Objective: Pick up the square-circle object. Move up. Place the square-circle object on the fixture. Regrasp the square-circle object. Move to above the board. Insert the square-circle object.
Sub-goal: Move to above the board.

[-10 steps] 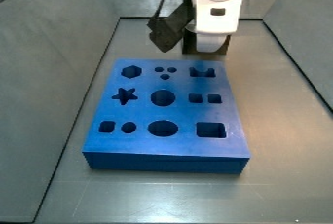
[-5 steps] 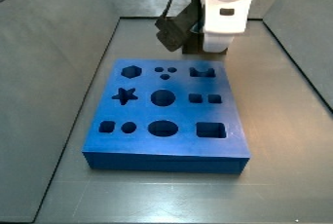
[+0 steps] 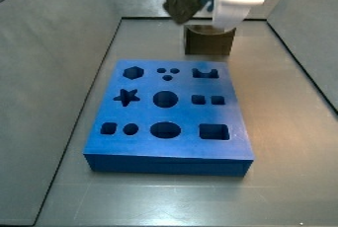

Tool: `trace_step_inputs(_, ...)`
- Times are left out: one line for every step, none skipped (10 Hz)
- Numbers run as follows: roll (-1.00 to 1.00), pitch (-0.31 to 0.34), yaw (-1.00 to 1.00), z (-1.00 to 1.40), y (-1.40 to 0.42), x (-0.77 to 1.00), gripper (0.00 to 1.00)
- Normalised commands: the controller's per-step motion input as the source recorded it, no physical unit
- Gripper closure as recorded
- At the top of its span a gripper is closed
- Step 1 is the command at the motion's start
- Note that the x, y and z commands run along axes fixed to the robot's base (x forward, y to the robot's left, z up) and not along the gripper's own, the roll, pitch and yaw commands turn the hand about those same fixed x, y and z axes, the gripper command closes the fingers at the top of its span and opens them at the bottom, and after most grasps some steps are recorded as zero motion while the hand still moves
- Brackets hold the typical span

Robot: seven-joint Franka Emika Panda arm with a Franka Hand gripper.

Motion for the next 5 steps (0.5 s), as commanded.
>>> trace_step_inputs(-0.01,0.067,0.27,1.00,-0.02,0.07,1.00)
trace_step_inputs(-0.02,0.036,0.25,1.00,-0.02,0.07,1.00)
trace_step_inputs(-0.04,-0.005,0.19,1.00,-0.02,0.07,1.00)
trace_step_inputs(-0.04,-0.018,0.16,1.00,-0.03,0.07,1.00)
trace_step_inputs(-0.04,-0.013,0.10,1.00,-0.03,0.06,1.00)
